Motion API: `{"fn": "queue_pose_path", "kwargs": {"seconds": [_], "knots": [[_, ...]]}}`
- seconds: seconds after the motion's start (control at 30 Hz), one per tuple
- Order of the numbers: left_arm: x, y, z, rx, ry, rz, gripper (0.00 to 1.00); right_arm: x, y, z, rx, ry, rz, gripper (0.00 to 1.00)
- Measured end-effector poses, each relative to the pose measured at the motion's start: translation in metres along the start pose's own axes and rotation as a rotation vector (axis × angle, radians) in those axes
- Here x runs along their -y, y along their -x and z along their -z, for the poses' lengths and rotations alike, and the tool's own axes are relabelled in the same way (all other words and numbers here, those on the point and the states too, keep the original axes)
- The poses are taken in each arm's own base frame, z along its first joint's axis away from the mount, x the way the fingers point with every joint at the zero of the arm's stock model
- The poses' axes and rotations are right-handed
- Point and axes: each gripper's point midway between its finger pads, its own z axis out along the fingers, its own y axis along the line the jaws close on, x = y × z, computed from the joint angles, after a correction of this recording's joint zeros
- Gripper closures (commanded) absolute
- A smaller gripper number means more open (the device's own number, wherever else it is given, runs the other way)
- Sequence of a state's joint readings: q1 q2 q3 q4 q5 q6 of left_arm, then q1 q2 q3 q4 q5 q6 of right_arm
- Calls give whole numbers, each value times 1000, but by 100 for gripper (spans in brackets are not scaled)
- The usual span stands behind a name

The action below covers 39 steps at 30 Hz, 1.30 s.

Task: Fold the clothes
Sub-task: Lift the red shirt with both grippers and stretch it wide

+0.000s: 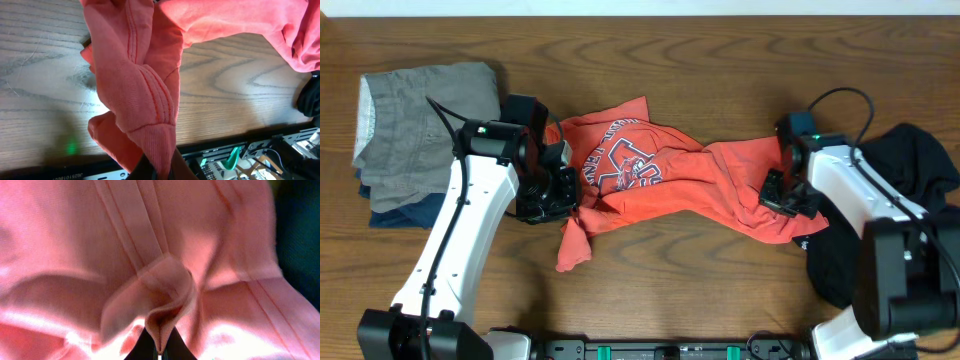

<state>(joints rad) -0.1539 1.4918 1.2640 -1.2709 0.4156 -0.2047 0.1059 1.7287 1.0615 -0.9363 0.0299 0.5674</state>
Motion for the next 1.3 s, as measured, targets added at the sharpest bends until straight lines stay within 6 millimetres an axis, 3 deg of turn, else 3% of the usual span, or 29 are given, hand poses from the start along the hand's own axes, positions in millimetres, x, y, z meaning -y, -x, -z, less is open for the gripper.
{"fn": "queue_pose_path", "kwargs": {"seconds": [0.07, 0.2, 0.33, 0.6, 0.8, 0.97, 1.03, 1.17, 1.3], "knots": [[2, 2, 4, 12, -2, -4, 94, 3, 9, 29, 35, 32, -18, 99], [15, 18, 26, 95, -26, -37, 94, 14, 36, 112, 194, 128, -45, 99], [32, 30, 63, 220, -54, -84, 94, 34, 36, 194, 317, 181, -30, 99], [46, 31, 163, 560, -23, -156, 94, 56, 37, 292, 509, 232, 1, 99], [39, 12, 246, 847, -7, -142, 94, 78, 34, 369, 714, 276, -42, 99], [35, -13, 305, 1073, -12, -127, 94, 93, 25, 413, 849, 302, -78, 99], [35, -20, 319, 1134, -13, -127, 94, 98, 23, 427, 897, 310, -90, 99], [37, -26, 333, 1193, -23, -134, 94, 99, 24, 440, 948, 324, -93, 99], [37, -7, 330, 1175, -20, -120, 94, 94, 33, 434, 923, 332, -86, 99]]}}
